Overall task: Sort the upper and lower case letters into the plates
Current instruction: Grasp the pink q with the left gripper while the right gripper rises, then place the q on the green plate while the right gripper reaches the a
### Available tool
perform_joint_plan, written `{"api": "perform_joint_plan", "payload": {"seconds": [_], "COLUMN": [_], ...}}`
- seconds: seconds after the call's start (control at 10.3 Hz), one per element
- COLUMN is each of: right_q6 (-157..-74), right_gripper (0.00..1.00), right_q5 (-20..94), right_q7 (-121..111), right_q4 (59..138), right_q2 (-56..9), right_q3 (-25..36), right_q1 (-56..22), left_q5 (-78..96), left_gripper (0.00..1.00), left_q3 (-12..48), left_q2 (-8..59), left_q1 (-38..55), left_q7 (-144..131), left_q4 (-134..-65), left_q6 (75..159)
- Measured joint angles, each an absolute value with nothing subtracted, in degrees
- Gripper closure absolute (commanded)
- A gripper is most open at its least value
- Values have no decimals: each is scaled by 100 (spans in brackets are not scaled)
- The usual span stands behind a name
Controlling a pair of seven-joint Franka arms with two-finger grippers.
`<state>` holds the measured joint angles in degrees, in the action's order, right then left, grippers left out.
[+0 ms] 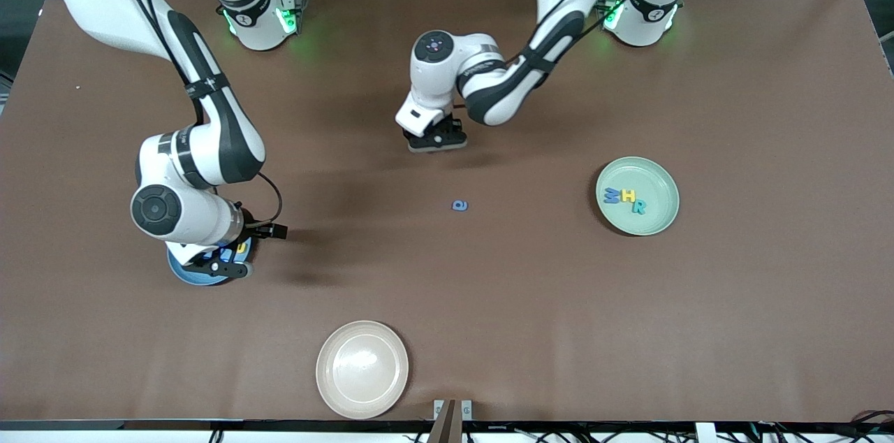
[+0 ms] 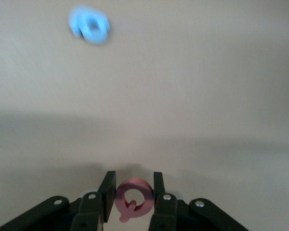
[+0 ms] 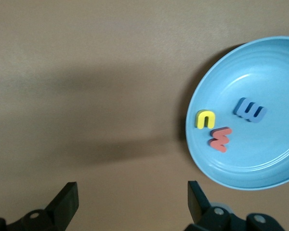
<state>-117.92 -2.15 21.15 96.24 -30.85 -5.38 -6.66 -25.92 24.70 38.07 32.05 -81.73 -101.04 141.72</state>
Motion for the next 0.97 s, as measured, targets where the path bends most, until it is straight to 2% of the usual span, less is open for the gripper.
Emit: {"api": "perform_joint_plan", "payload": {"seconds": [0.19,0.58,0.97], "right_q6": [-11818,-11986,-12296], "right_gripper": [0,0,0], "right_q5": [-210,-208,-216], "right_q7": [2683,3722,2632], "right_q4": [9476,8848,8692], "right_q2": [-3194,-3638,-3814], "right_q3": [-551,-582,-595], "right_q1": [-995,-1977,-2862], "left_q5": [-2607,-2683,-2684], "left_gripper": [100,100,100], "left_q3": [2762,3475,4316], "left_q2": [3379,2351,2024], "left_q1": [2471,636,-1446], "left_q7": [-8173,-7620,-6025], "left_q4": [-10323,-11214,-11677], "left_q6": [14161,13896,13083]}}
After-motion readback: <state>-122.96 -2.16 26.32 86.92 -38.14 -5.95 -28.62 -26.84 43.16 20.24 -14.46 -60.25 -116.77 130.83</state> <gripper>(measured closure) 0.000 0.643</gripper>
